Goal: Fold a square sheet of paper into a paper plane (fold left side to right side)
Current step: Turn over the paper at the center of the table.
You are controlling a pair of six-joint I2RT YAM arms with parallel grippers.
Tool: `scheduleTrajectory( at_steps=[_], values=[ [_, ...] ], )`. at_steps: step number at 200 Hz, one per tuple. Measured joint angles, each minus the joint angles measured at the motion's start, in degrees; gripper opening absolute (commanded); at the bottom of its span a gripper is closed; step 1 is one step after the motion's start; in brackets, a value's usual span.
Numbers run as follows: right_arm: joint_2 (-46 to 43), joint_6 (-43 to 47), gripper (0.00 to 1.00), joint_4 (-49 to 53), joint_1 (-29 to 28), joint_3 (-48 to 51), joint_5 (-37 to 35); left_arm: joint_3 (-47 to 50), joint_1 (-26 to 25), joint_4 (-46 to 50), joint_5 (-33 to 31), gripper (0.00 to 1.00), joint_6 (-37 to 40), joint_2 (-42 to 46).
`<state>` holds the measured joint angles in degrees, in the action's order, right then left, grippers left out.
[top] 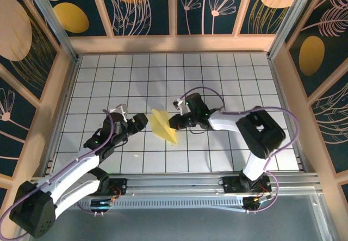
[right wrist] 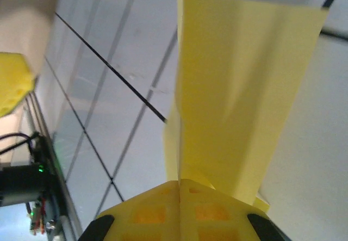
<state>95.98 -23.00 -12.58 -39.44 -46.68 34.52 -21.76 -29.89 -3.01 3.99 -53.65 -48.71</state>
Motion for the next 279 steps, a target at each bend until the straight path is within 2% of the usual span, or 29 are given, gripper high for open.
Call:
scheduleTrajectory(
  at_steps=[20,42,74,111,150,184,238,279],
  values=[
    [-8.9,-0.2,0.00,-2.4,2.0,2.8,0.3,0.0,0.2,-3.0,1.6,0.84,-1.1,3.8],
    [-18.5,-1.9,0.00,-8.3,4.1,6.3,1.7,0.0,0.3,-11.5,6.0,0.82,-1.7,7.1],
    [-25.9,-6.2,0.00,-18.5,5.7,10.3,5.4,-0.2,0.3,-23.1,14.3,0.76,-2.9,5.4],
    [-26.1,-11.5,0.00,-27.1,5.6,10.5,10.3,-2.8,0.3,-31.4,23.1,0.69,-5.0,-2.5],
    [-24.0,-14.9,0.00,-31.6,4.9,10.4,13.1,-5.6,0.3,-34.8,27.1,0.56,-5.2,-5.9],
    [-22.3,-16.0,0.00,-32.2,3.6,10.3,14.3,-5.7,0.3,-35.8,28.3,0.48,-5.1,-6.4],
    [-21.1,-16.7,0.00,-32.7,2.4,9.1,15.2,-5.7,0.3,-35.7,28.5,0.43,-4.9,-6.5],
    [-20.7,-17.3,0.00,-33.8,1.8,8.7,15.8,-5.7,0.3,-35.2,28.3,0.33,-4.2,-6.5]
  ],
)
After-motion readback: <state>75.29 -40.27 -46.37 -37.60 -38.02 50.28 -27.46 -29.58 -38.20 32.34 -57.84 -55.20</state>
